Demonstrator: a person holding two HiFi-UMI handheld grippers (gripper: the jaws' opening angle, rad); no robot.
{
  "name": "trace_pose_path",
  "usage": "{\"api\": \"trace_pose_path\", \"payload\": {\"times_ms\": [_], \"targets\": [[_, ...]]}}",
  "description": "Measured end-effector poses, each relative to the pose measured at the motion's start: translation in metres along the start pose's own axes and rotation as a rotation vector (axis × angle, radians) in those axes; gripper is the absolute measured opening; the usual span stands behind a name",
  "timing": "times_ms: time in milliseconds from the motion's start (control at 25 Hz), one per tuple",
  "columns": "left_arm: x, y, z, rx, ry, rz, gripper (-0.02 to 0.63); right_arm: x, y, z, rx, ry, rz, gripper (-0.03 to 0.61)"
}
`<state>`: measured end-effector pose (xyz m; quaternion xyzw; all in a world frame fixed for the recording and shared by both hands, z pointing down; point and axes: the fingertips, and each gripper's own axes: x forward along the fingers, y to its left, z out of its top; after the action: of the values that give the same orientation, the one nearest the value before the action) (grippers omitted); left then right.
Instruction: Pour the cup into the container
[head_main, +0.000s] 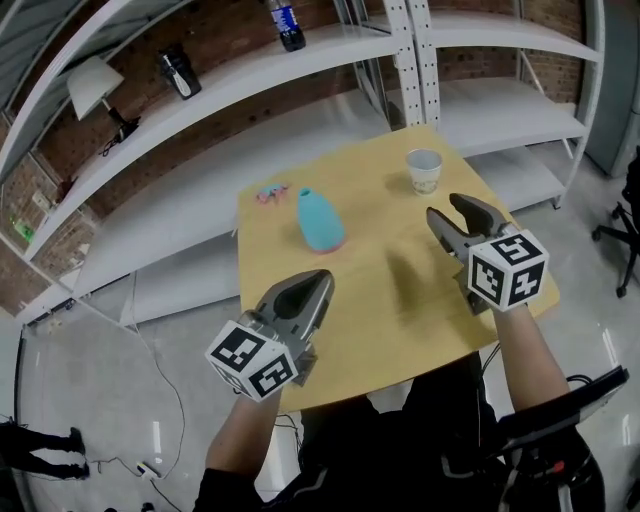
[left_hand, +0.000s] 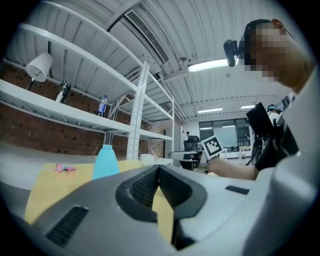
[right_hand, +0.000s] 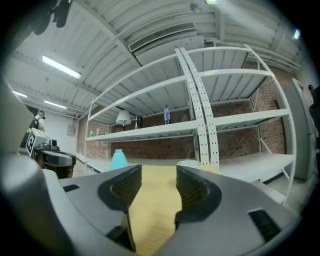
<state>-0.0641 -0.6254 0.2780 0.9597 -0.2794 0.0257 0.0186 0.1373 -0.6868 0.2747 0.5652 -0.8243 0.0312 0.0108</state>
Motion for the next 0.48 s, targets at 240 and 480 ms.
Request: {"api": "trace_pose_path", "payload": {"times_ms": [240, 480], "targets": [[0.029, 0.019, -0.013, 0.014, 0.025, -0.101, 0.002, 0.042, -0.036, -0.009, 0.047, 0.066, -0.034, 0.272], [0.044, 0.035, -0.031, 0.032, 0.048, -0.128, 0.002, 0.077, -0.065, -0.027, 0.016, 0.159, -0.069, 0.338]]}}
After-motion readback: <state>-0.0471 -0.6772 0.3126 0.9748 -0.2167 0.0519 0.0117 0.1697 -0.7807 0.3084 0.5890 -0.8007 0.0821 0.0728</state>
